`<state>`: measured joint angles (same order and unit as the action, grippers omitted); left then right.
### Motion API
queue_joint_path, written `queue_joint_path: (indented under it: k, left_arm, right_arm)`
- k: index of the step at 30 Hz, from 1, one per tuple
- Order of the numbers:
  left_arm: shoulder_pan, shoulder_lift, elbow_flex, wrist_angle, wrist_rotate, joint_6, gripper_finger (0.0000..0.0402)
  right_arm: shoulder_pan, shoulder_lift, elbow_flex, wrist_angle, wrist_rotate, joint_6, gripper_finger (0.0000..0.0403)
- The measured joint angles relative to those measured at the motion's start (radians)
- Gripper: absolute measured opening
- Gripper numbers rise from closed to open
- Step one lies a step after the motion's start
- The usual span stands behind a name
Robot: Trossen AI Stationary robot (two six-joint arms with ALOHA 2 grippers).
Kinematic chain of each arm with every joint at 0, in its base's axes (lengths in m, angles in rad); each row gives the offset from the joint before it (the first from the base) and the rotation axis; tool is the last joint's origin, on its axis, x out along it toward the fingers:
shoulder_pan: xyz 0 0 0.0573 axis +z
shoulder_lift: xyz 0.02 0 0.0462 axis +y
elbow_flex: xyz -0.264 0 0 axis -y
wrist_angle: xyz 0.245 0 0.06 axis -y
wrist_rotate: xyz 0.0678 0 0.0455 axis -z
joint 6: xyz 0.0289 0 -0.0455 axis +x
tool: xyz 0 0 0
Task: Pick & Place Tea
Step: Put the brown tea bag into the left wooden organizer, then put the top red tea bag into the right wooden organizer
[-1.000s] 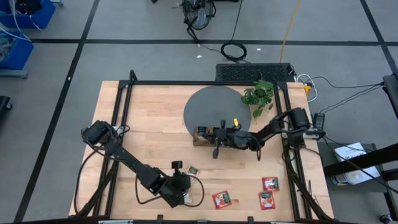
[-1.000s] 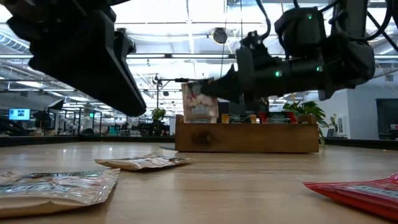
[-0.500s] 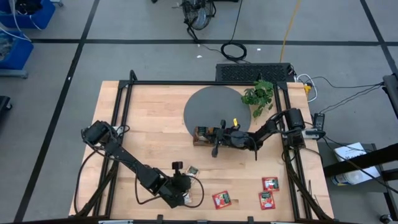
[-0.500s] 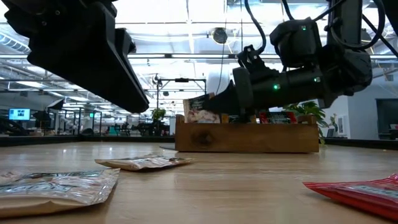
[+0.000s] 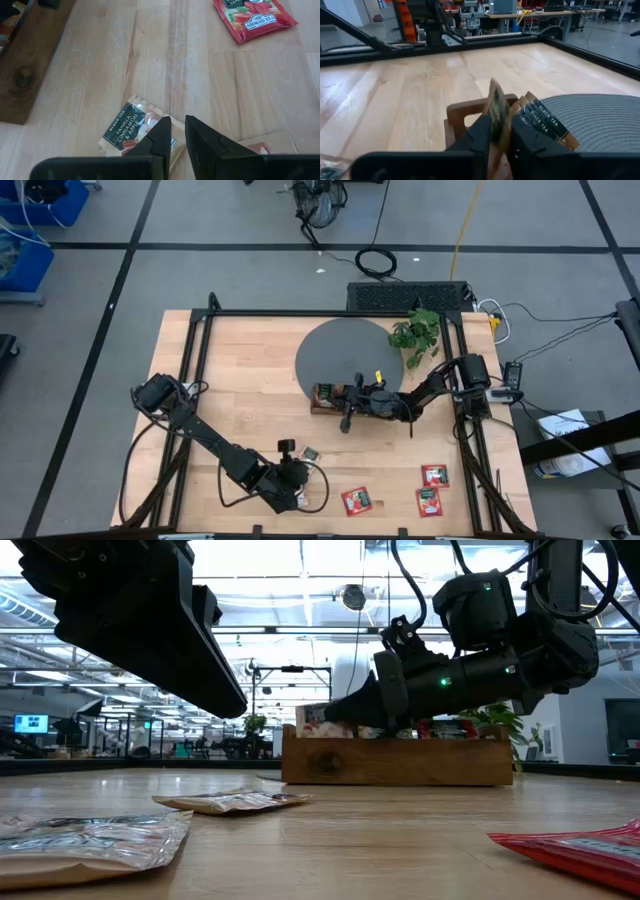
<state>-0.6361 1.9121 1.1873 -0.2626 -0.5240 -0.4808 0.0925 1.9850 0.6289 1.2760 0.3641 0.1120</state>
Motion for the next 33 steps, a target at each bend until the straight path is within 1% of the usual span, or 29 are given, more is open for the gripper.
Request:
queue_joint_path:
  k: [6,10,12,15,17,20,22,24,26,28,30,33]
  left_arm:
    - [0.0,0.0,0.0,0.0,0.0,0.0,0.0063]
    - [0.0,0.0,0.0,-0.001,0.0,0.0,0.0063]
    - [0.0,0.0,0.0,0.0,0.0,0.001,0.0063]
    - [0.002,0.0,0.0,0.003,-0.011,0.009,0.0063]
    - [0.002,0.0,0.0,0.004,-0.028,0.007,0.0063]
    - [0.002,0.0,0.0,0.019,-0.031,0.008,0.0063]
    - [-0.002,0.0,0.0,0.046,-0.031,0.02,0.0063]
    - [-0.004,0.0,0.0,0.073,-0.031,0.04,0.0063]
    - [-0.005,0.001,0.0,0.103,-0.031,0.057,0.0063]
    - [0.0,0.001,0.0,0.143,-0.031,0.069,0.0063]
    - [0.006,0.001,0.0,0.196,-0.022,0.088,0.0063]
    - [0.017,0.001,0.0,0.256,0.03,0.107,0.0063]
  right_arm:
    - [0.0,0.0,0.0,0.053,0.005,-0.001,0.0099]
    - [0.003,-0.024,0.0,0.074,0.004,-0.051,0.0126]
    - [0.019,-0.066,0.0,0.039,0.003,-0.092,0.0132]
    - [0.073,-0.178,-0.001,-0.085,0.001,-0.162,0.0133]
    - [0.126,-0.273,0.0,-0.209,0.002,-0.186,0.0129]
    - [0.231,-0.41,0.0,-0.45,0.001,-0.18,0.0111]
    - [0.316,-0.479,0.0,-0.601,-0.003,-0.151,0.009]
    - [0.408,-0.516,0.0,-0.695,-0.036,-0.139,0.0064]
    - [0.507,-0.52,0.0,-0.733,-0.054,-0.125,0.0035]
    - [0.599,-0.507,0.0,-0.734,-0.035,-0.109,0.0011]
    - [0.678,-0.483,0.0,-0.72,0.037,-0.087,0.0006]
    - [0.768,-0.442,0.0,-0.72,0.156,-0.023,0.0009]
